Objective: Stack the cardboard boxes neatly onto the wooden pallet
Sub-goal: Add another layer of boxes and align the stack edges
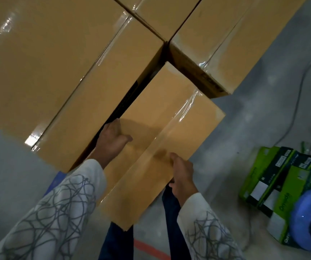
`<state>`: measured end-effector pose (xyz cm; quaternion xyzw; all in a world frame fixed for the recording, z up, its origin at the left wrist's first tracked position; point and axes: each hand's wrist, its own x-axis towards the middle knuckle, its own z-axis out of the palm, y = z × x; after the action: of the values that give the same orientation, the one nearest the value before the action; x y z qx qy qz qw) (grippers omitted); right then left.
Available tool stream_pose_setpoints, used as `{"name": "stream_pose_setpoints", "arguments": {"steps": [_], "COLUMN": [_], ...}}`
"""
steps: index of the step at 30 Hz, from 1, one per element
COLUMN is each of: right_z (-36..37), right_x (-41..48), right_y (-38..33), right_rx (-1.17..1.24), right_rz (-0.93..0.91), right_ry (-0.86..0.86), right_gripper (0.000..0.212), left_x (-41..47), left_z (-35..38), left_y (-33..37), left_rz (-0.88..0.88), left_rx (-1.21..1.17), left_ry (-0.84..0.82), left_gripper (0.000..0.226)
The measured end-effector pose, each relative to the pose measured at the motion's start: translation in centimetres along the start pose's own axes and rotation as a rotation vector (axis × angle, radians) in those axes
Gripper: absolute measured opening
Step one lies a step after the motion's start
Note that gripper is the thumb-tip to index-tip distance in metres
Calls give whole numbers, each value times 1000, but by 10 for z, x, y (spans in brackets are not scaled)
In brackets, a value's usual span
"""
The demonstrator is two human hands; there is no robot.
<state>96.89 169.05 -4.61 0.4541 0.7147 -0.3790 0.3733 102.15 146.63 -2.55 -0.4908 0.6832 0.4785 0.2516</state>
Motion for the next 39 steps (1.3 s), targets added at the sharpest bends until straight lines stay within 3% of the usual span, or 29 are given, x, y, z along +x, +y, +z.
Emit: {"name": "stream_pose_setpoints", "arguments": {"steps": [3, 6, 9, 13, 16, 19, 23, 26, 29, 32, 34, 37, 39], "right_z": [-3, -5, -3, -7, -8, -10, -13, -17, -19, -9, -1, 4, 6], "right_x": [-3, -2, 3, 3, 4, 0, -1, -7, -6, -15, -23, -28, -33], "right_y": [-12, -25, -35, -37, -39, -38, -25, -19, -14, -3, 9, 27, 37], "right_rx": [-71, -81, -115, -138, -95, -60, -17, -29, -48, -180, -270, -316, -342], "right_rz": [-78, -83, -77, -88, -115, -135, -197, -200, -177, -155, -128, -42, 32], "right_ry": [-10, -47, -68, -94, -135, -164, -199, -225, -238, -192, -155, -143, -178], "right_gripper": [112, 103, 102, 87, 102, 117, 112, 89, 63, 87, 103, 92, 86], "left_x": [1, 0, 7, 16, 13, 6, -6, -13, -21, -38, -50, -66, -68], "left_z": [-3, -4, -5, -8, -7, 2, 9, 13, 21, 31, 36, 42, 45], "left_y": [17, 35, 38, 32, 29, 21, 13, 1, -21, -39, -51, -69, -86], "left_rz": [-10, -15, -27, 4, 23, 136, 204, 75, -111, -298, -474, -752, -792], "left_rx": [-34, 3, 34, 40, 43, 148, 127, 79, -138, -406, -444, -467, -598], "left_ry": [14, 34, 54, 75, 90, 201, 415, 497, 538, 615, 680, 704, 708], "left_gripper": [90, 75, 77, 55, 71, 74, 57, 55, 52, 48, 55, 75, 88]}}
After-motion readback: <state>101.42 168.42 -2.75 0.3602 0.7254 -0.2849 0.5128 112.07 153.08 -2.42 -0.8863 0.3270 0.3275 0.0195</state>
